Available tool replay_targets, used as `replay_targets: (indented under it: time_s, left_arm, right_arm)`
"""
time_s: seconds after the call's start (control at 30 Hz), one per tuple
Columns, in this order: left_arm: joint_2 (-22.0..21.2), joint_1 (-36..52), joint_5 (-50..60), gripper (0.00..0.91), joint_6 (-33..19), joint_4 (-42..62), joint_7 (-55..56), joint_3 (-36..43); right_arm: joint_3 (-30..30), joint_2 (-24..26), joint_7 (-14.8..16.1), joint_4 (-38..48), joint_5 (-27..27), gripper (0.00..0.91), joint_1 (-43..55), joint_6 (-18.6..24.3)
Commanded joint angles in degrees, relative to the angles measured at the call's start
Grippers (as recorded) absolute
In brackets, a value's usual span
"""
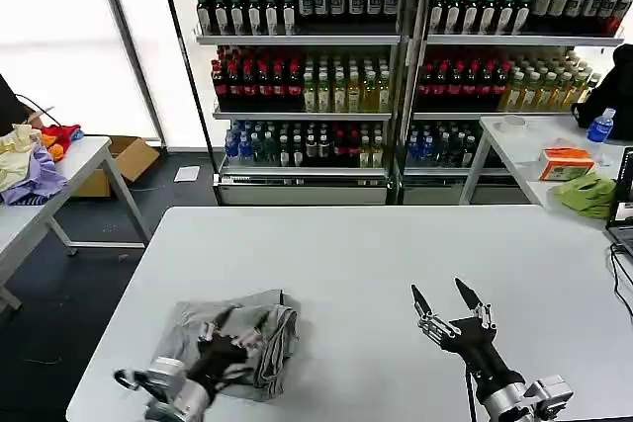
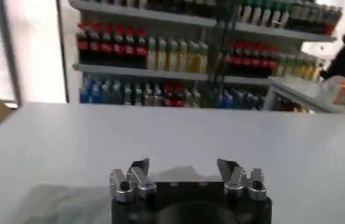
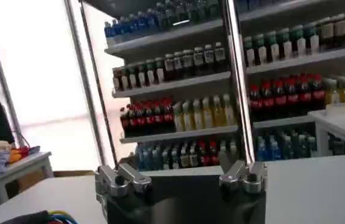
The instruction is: Fold and organize the clothes.
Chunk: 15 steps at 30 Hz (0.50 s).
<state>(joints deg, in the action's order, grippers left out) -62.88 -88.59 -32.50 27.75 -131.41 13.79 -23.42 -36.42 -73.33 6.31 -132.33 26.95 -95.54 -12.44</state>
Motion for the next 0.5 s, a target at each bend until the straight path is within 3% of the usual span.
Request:
replay_targets:
  time_s: [0.03, 0.23, 0.5]
  left_arm:
    - [5.09, -1.0, -16.69, 0.907, 4.08, -6.51, 0.11, -25.93]
    - [0.31, -3.41, -7.37, 0.907, 1.55, 2.89, -2.59, -22.52]
    - [-2.08, -4.26, -1.68, 0.907, -0.53, 9.02, -3.48, -15.59]
  right_arm:
    - [1.6, 1.13, -0.81, 1.16, 0.53, 0.907, 4.16, -1.68]
    - [1.35, 0.97, -0.31, 1.57, -0.21, 0.907, 3.39, -1.39]
    - [0.74, 0.63, 0.77, 3.24, -1.78, 0.907, 2.65, 0.27]
